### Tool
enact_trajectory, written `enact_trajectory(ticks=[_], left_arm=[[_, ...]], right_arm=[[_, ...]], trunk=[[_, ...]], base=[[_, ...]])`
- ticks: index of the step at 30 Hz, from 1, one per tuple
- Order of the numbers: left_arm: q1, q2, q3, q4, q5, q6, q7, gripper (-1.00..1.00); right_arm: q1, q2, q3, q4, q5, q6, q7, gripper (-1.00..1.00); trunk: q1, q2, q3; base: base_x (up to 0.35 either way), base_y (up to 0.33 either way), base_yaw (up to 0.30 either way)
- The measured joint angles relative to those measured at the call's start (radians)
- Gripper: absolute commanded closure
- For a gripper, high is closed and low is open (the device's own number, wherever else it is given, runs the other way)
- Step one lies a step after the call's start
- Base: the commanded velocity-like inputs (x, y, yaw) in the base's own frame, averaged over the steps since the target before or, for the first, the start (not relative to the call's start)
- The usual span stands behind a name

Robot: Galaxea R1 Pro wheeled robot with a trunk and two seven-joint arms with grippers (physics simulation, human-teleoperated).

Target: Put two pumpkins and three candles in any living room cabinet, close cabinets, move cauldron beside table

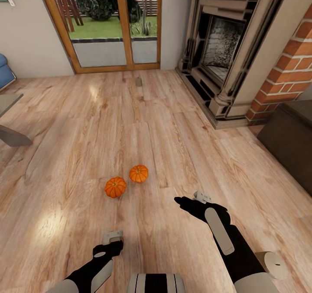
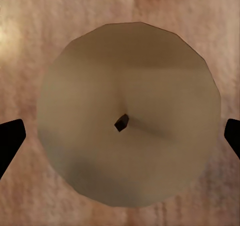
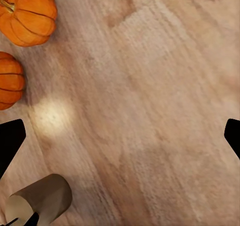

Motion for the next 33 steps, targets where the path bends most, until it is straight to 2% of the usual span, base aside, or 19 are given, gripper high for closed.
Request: enact_trajectory(ticks=[10, 11, 33], left_arm=[[0.0, 0.0, 0.001, 0.0, 0.0, 0.0, 0.001, -1.0], [0.0, 0.0, 0.001, 0.0, 0.0, 0.0, 0.001, 1.0], [0.0, 0.0, -0.001, 0.0, -0.004, -0.001, 0.001, 1.0]], right_arm=[[0.0, 0.0, 0.001, 0.0, 0.0, -0.001, 0.0, -1.0], [0.0, 0.0, 0.0, 0.0, 0.0, -0.001, 0.0, -1.0], [0.0, 0.0, 0.0, 0.0, 0.0, -0.001, 0.0, -1.0]], trunk=[[0.0, 0.0, 0.0], [0.0, 0.0, 0.0], [0.0, 0.0, 0.0]], base=[[0.0, 0.0, 0.0], [0.0, 0.0, 0.0], [0.0, 0.0, 0.0]])
